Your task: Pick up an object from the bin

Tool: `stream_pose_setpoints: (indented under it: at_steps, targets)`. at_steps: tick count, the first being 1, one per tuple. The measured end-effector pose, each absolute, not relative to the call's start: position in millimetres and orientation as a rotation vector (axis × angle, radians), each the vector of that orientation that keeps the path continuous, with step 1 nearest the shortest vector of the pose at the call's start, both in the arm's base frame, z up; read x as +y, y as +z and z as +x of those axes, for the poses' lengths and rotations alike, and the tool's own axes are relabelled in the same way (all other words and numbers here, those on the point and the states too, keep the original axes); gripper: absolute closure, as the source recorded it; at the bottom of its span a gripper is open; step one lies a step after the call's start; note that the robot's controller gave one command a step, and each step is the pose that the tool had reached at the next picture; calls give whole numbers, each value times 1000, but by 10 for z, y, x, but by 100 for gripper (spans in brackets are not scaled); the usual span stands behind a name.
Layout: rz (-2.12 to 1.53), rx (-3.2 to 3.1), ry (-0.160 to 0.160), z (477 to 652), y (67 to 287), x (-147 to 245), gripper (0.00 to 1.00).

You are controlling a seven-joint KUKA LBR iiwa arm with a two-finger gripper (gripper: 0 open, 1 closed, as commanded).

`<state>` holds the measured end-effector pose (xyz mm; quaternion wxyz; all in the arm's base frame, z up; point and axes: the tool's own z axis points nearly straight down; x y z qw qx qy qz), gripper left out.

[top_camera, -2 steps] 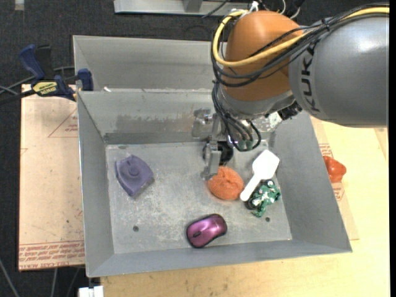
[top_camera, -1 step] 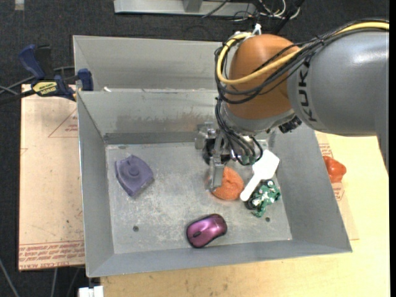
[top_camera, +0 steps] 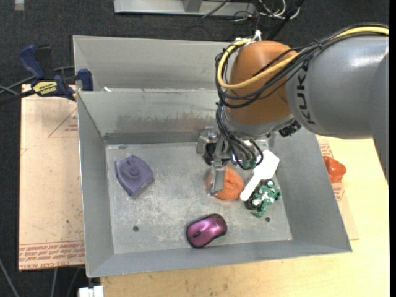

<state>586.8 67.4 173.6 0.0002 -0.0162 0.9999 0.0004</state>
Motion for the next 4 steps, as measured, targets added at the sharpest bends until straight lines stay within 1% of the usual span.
stream_pose_setpoints:
  at_steps: [1, 2, 3, 4]
  targets:
    - [-335, 3122, 5, 5809, 1586, 405, 0]
    - [-268, 3125, 1, 5762, 1474, 188, 0]
    - [154, 3135, 5, 5743, 1334, 100, 0]
    - [-56, 3137, 3, 5734, 1240, 102, 0]
